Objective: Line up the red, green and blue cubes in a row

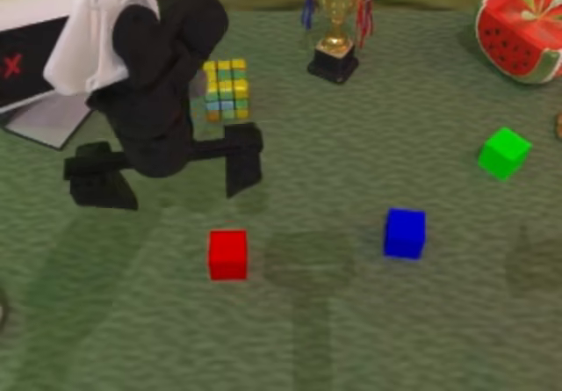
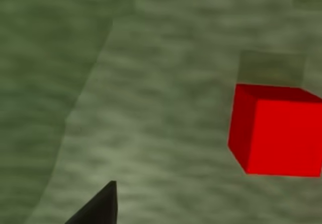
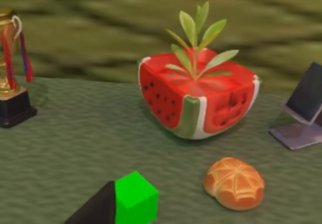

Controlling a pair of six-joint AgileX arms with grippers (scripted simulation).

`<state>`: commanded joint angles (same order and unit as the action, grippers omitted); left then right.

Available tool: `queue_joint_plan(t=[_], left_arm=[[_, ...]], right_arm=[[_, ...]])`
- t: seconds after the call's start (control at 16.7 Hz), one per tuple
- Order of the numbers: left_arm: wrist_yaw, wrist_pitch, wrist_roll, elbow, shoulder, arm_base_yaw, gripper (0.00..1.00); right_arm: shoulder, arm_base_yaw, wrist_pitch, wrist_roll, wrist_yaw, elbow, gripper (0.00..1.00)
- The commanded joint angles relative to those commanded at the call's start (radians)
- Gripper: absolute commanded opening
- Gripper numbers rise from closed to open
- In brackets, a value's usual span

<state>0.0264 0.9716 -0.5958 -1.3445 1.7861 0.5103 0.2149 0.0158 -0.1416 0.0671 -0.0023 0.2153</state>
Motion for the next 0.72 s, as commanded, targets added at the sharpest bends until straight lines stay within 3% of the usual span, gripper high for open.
queue_joint_plan(t=[0.36, 0.72], left_arm=[[0.009, -0.249, 0.065, 0.388, -0.507, -0.192, 1.0], [0.008, -0.547, 0.237, 0.858, -1.11, -0.376, 1.0]], right_arm=[[0.586, 0.026, -0.317, 0.149, 0.004, 0.522, 1.0], [1.321, 0.058, -0.69, 0.32, 0.012, 1.103, 1.0]])
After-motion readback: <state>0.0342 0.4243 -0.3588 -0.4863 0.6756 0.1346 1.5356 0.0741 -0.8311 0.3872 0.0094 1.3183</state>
